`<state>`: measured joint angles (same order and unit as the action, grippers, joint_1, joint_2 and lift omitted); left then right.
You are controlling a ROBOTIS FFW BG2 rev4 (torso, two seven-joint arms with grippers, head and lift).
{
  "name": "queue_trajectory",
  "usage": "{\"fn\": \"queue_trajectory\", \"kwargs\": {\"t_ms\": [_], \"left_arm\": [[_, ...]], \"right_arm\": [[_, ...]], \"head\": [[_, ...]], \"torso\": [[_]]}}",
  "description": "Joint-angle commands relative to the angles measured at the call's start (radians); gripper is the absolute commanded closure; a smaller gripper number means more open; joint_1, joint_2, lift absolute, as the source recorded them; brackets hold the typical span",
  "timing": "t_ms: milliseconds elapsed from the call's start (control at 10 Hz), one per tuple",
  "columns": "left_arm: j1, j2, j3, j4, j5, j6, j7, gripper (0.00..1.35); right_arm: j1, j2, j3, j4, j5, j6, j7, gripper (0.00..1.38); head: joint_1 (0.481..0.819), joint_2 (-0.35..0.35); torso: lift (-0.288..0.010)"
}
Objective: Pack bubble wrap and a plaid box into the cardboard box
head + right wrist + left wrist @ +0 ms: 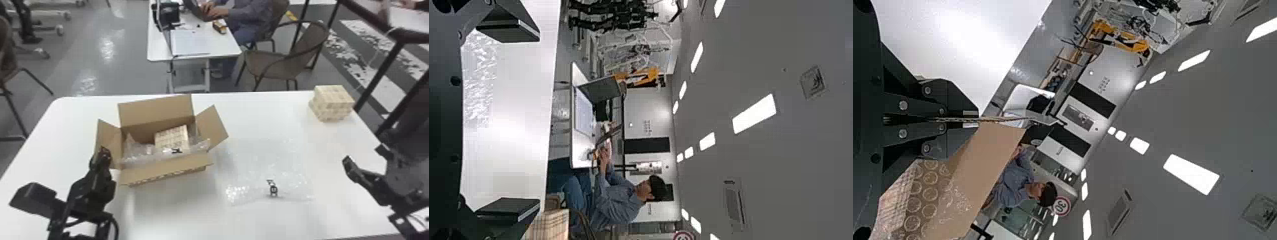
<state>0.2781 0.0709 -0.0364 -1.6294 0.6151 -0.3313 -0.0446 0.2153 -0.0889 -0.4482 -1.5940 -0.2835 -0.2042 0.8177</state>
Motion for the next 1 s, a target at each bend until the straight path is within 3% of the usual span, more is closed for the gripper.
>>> {"fn": "queue_trajectory", "kwargs": {"t_ms": [0, 200, 400, 700, 900], "left_arm": [[0.0, 0.0, 0.001, 0.002, 0.0, 0.003, -0.001, 1.21], [0.003, 0.0, 0.012, 0.002, -0.005, 0.009, -0.001, 1.21], [-0.003, -0.017, 0.033, 0.003, -0.025, 0.014, -0.001, 1.21], [-0.003, -0.066, 0.187, 0.013, -0.107, 0.037, -0.004, 1.21], [-0.01, -0.074, 0.29, 0.016, -0.173, 0.032, 0.019, 1.21]], "right_arm": [[0.056, 0.014, -0.03, 0.049, 0.014, -0.077, -0.002, 0.13], [0.085, 0.057, -0.058, 0.063, 0.006, -0.077, 0.009, 0.13], [0.09, 0.064, -0.056, 0.062, 0.009, -0.073, 0.023, 0.13], [0.07, 0.077, -0.055, 0.075, 0.001, -0.055, 0.043, 0.13], [0.058, 0.081, -0.055, 0.078, 0.001, -0.049, 0.057, 0.13]], "head": [[0.695, -0.078], [0.695, -0.113], [0.695, -0.112], [0.695, -0.074], [0.695, 0.001]], "torso": [[-0.11], [-0.11], [-0.11], [-0.11], [-0.11]]}}
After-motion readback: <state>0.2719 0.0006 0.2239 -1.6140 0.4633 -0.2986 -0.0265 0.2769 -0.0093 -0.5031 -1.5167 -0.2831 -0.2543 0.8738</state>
